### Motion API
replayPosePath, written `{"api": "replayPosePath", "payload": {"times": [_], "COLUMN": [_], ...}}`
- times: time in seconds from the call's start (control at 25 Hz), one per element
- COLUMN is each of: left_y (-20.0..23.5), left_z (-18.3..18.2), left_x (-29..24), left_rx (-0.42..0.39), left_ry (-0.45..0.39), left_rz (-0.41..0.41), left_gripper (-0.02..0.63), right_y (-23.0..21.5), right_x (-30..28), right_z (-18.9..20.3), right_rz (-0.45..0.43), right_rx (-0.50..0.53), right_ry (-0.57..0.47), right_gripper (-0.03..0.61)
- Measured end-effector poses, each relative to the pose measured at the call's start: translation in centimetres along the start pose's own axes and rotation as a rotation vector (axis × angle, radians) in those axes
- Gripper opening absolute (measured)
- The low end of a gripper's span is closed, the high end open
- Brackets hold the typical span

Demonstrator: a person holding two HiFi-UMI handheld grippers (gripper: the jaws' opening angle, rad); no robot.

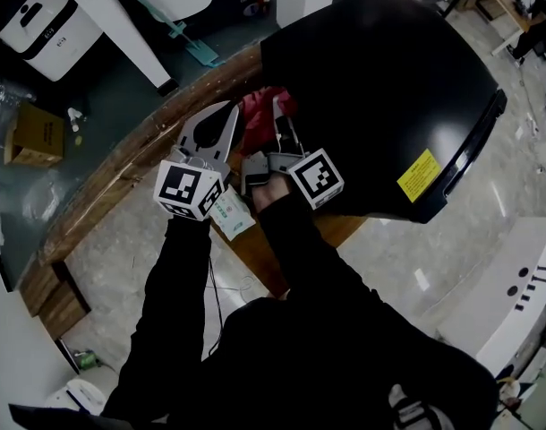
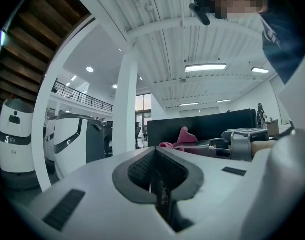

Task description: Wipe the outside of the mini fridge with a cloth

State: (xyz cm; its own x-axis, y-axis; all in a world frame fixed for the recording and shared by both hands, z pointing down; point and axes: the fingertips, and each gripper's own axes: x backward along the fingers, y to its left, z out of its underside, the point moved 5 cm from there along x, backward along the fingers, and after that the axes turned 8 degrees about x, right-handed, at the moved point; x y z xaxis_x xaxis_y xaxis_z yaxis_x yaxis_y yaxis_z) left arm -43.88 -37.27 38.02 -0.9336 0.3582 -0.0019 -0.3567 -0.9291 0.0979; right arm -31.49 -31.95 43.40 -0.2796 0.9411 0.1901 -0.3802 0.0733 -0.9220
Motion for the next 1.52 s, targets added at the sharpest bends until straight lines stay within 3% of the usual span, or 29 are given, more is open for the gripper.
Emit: {"api": "replayPosePath", "payload": {"times": [0.16,0.48,0.84,1.04,1.32,1.52], "left_y": [0.9,0.6,0.2,1.3,1.4,0.9], "left_z": [2.2,8.8,18.0,21.1,25.9,26.7], "left_x": [-0.4,-1.5,-3.1,-3.6,-4.1,-4.6], "left_rx": [0.009,0.060,0.045,0.100,0.091,0.091], "left_ry": [0.035,0.141,0.336,0.419,0.502,0.523], "left_rz": [0.002,0.018,0.036,0.004,0.000,0.012], "left_gripper": [0.003,0.003,0.003,0.003,0.003,0.003], "right_y": [-2.2,-10.1,-18.0,-21.4,-26.8,-29.0], "right_x": [0.0,1.9,3.8,4.3,5.9,6.4], "right_z": [0.8,3.8,6.1,7.4,9.3,10.0], "right_rz": [0.017,0.113,0.227,0.318,0.427,0.478], "right_rx": [0.002,-0.134,-0.125,-0.122,-0.161,-0.165], "right_ry": [0.013,0.017,0.054,0.071,0.086,0.091], "right_gripper": [0.123,0.124,0.123,0.123,0.123,0.123]}}
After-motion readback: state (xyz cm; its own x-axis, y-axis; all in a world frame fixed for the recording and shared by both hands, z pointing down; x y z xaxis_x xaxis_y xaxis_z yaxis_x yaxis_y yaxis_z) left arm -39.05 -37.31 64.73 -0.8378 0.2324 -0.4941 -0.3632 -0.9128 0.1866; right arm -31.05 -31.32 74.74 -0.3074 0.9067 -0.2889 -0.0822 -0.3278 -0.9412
